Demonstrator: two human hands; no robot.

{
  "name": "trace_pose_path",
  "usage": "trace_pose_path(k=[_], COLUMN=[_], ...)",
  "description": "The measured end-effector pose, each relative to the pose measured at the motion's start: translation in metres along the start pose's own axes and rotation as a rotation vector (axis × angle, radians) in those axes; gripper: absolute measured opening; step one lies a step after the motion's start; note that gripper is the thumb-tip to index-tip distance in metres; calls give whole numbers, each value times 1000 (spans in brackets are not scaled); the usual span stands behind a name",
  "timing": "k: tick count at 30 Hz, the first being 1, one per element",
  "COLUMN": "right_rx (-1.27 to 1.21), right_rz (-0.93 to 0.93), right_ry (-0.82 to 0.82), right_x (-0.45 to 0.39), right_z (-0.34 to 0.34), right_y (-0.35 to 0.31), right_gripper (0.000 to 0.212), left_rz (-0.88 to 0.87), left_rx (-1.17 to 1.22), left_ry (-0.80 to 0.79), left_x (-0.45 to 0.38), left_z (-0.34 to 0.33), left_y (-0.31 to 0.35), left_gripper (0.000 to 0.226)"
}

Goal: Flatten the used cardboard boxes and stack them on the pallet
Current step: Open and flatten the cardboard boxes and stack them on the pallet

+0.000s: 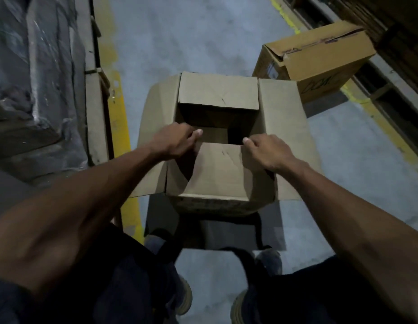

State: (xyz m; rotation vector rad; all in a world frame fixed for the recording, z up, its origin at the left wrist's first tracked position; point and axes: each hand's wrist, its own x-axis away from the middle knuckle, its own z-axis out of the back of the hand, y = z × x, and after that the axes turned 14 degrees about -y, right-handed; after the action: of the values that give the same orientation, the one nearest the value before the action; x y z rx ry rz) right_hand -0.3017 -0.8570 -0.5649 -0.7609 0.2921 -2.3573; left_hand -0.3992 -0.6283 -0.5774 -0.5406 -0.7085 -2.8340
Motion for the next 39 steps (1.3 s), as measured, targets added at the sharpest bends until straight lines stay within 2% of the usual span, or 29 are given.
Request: trace_pose_path(k=[2, 4, 6, 10, 12, 13, 16, 18, 27, 33, 39], right_rx=[-36, -55, 2, 137, 128, 110, 106, 175, 378, 337, 312], right_rz=[13, 44, 54, 11, -40, -57, -55, -63, -129, -154, -153], right_ry=[-85, -288, -477, -640, -669, -678, -624, -537, -255, -328, -435], right_x=[16, 31, 42, 53, 54, 54, 53, 49, 36, 65, 106], right_z=[23, 36, 33, -12, -38, -49, -79, -89, -115, -116, -128], right_y=[-5, -11, -17, -18, -9, -5, 4, 7, 3, -6, -21], right_gripper=[44, 34, 25, 65, 75, 74, 49, 46, 32, 30, 35], left_rz=[5, 48, 68, 22, 24, 34, 76, 123, 188, 162, 137], left_rx=[141, 246, 178, -18, -71, -99, -110, -100, -282, -292, -237], left_ry=[-163, -456, -674, -797, -800, -787, -686, -622, -335, -391, -545], left_x=[12, 27, 38, 47, 48, 47, 47, 46, 48, 73, 108], left_z=[24, 37, 31, -20, -49, -62, -90, -100, -124, -128, -137], left_y=[6, 15, 21, 29, 31, 30, 29, 28, 29, 37, 41], left_gripper=[50, 42, 33, 27, 32, 33, 40, 50, 26, 34, 40])
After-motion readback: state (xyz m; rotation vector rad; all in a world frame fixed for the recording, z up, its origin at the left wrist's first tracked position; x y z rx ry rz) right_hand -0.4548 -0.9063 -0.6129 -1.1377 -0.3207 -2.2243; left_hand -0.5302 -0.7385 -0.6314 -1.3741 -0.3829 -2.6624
